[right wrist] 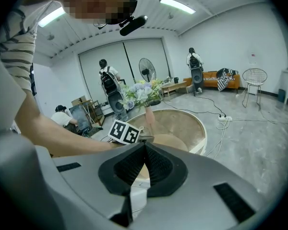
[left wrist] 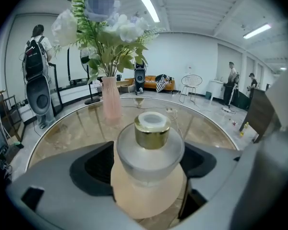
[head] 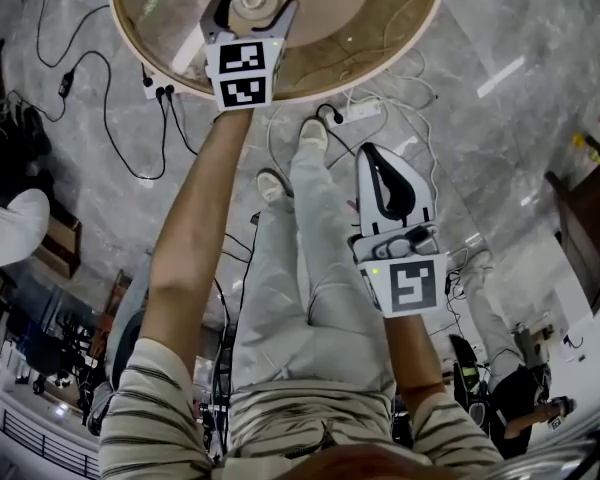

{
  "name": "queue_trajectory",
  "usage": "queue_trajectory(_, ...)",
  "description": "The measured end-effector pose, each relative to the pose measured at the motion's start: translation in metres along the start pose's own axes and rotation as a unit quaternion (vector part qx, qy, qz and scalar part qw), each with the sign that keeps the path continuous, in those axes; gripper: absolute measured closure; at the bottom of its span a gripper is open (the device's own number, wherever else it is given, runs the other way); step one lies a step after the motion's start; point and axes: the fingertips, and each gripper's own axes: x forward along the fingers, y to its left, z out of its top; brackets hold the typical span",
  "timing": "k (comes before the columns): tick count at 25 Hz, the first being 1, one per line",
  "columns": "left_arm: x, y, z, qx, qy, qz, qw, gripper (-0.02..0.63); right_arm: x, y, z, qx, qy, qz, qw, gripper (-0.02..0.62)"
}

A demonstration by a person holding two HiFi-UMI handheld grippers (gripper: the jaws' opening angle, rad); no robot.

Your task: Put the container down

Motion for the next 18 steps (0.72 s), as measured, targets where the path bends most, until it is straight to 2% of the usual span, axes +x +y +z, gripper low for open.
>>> queue_trajectory(3, -0.014, 0.000, 0.006, -0.006, -0.005, -0.012, 0.9999, 0.206, -0.009, 0.006, 0.005, 0.006, -0.009, -0.005, 1.000, 0.586)
queue_trajectory(7, -0.039, -0.007, 0.019, 0.013, -0.016, -0.014, 0.9997, 0.207, -0.026, 0.010, 0.015, 0.024, -0.031, -0.019, 0.999, 0.586)
queue_trajectory(11, -0.079, -0.019, 0.034, 0.011, -0.023, -0.024, 0.9994, 0.223, -0.052, 0.019, 0.031, 0.034, -0.053, -0.033, 0.997, 0.586)
queue_trajectory(15, -0.131, -0.026, 0.052, -0.001, -0.033, -0.028, 0.9990, 0.283, -0.078, 0.038, 0.047, 0.034, -0.071, -0.034, 0.996, 0.586)
queue_trajectory(18, -0.177, -0.026, 0.068, -0.023, -0.042, -0.031, 0.9984, 0.321, -0.098, 0.057, 0.062, 0.031, -0.082, -0.033, 0.996, 0.586)
